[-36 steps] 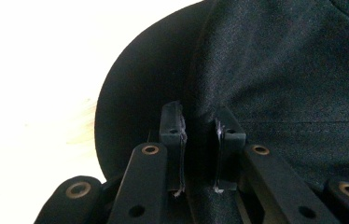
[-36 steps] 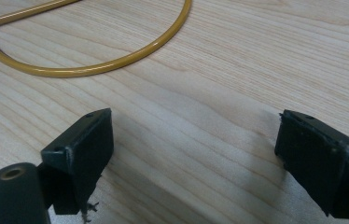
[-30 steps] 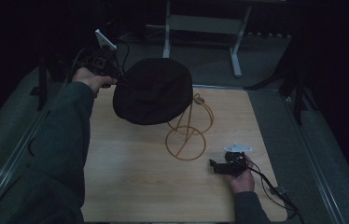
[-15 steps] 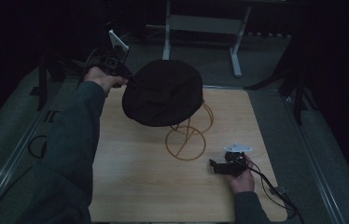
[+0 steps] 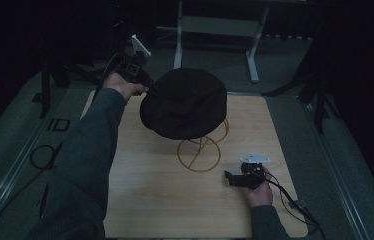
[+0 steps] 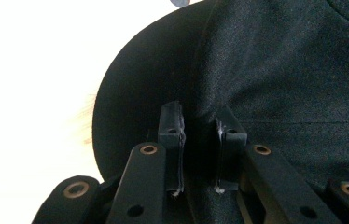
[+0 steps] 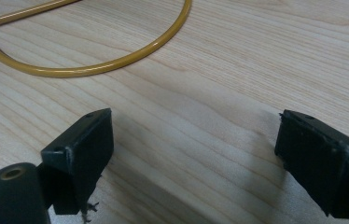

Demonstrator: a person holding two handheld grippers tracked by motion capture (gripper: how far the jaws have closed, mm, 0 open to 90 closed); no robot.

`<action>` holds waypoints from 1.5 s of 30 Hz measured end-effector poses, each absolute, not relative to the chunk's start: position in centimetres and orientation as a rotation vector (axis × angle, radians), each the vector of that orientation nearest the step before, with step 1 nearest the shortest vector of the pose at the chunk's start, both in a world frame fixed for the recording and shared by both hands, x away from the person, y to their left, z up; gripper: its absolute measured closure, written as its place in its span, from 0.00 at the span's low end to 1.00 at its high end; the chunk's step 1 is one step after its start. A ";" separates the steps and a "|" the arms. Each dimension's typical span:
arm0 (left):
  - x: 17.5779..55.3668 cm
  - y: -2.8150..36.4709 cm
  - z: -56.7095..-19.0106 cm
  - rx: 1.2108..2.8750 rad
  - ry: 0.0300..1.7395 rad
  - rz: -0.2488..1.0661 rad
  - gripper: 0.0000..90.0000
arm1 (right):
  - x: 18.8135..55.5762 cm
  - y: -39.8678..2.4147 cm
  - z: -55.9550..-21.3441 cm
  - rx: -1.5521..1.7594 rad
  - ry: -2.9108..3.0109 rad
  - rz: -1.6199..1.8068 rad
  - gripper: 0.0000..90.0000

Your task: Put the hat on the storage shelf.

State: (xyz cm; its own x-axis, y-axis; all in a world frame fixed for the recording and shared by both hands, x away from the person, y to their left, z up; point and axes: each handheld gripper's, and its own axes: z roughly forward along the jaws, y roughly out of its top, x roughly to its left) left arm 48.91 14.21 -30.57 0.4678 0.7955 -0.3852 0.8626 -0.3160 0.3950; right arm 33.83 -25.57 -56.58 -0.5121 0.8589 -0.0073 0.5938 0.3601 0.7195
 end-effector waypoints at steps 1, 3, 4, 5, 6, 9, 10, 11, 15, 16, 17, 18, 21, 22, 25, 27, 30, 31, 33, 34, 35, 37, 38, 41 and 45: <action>48.9 14.0 -30.6 2.168 1.372 -0.163 0.85 | 33.8 -25.6 -56.6 1.270 2.243 0.948 0.13; 49.0 13.5 -30.9 2.168 1.369 -0.166 0.85 | 33.8 -25.6 -56.6 1.272 2.244 0.948 0.13; 49.0 13.2 -31.0 2.174 1.369 -0.167 0.85 | 33.8 -25.6 -56.6 1.272 2.243 0.948 0.13; 49.1 12.9 -31.2 2.189 1.367 -0.164 0.85 | 33.8 -25.6 -56.6 1.272 2.243 0.948 0.13; 49.1 12.5 -31.4 2.197 1.372 -0.159 0.85 | 33.8 -25.6 -56.6 1.271 2.243 0.948 0.13; 49.2 11.6 -32.1 2.215 1.366 -0.163 0.85 | 33.8 -25.6 -56.6 1.271 2.243 0.948 0.13; 49.2 11.3 -32.3 2.218 1.363 -0.162 0.85 | 33.8 -25.6 -56.6 1.271 2.243 0.947 0.13; 49.3 11.1 -32.4 2.221 1.362 -0.165 0.85 | 33.8 -25.6 -56.6 1.271 2.244 0.947 0.13; 49.3 10.5 -32.6 2.233 1.359 -0.164 0.85 | 33.8 -25.6 -56.6 1.271 2.244 0.947 0.13; 49.3 10.3 -32.6 2.239 1.359 -0.154 0.85 | 33.8 -25.6 -56.6 1.270 2.245 0.947 0.13; 49.3 10.1 -32.5 2.248 1.362 -0.144 0.85 | 33.8 -25.6 -56.6 1.271 2.245 0.947 0.13; 49.2 9.9 -32.4 2.259 1.360 -0.130 0.85 | 33.8 -25.6 -56.6 1.270 2.245 0.947 0.13; 49.2 9.4 -32.2 2.258 1.350 -0.121 0.84 | 33.8 -25.6 -56.6 1.271 2.244 0.948 0.13; 49.1 9.2 -32.1 2.267 1.348 -0.113 0.84 | 33.8 -25.6 -56.6 1.270 2.244 0.947 0.13; 49.1 8.6 -32.1 2.270 1.343 -0.106 0.84 | 33.8 -25.6 -56.6 1.270 2.245 0.947 0.13; 49.1 8.3 -32.1 2.276 1.345 -0.096 0.83 | 33.8 -25.6 -56.6 1.270 2.245 0.948 0.13; 49.2 7.8 -32.4 2.283 1.345 -0.093 0.83 | 33.8 -25.6 -56.6 1.270 2.245 0.947 0.13; 49.2 7.7 -32.5 2.284 1.340 -0.093 0.82 | 33.8 -25.6 -56.6 1.270 2.246 0.946 0.13; 49.2 7.7 -32.6 2.276 1.335 -0.099 0.83 | 33.8 -25.6 -56.6 1.272 2.245 0.947 0.13; 49.2 7.6 -32.7 2.271 1.338 -0.101 0.83 | 33.8 -25.5 -56.6 1.275 2.243 0.948 0.13; 49.2 7.6 -32.7 2.270 1.338 -0.097 0.83 | 33.8 -25.5 -56.6 1.274 2.244 0.948 0.13; 49.1 7.4 -32.9 2.269 1.331 -0.107 0.83 | 33.8 -25.6 -56.6 1.271 2.244 0.947 0.13; 49.1 7.3 -33.0 2.272 1.328 -0.104 0.83 | 33.8 -25.6 -56.6 1.272 2.244 0.947 0.13; 49.2 7.3 -33.4 2.262 1.325 -0.120 0.82 | 33.8 -25.6 -56.6 1.272 2.244 0.947 0.13; 49.4 7.4 -33.8 2.251 1.325 -0.137 0.77 | 33.8 -25.6 -56.6 1.271 2.244 0.947 0.13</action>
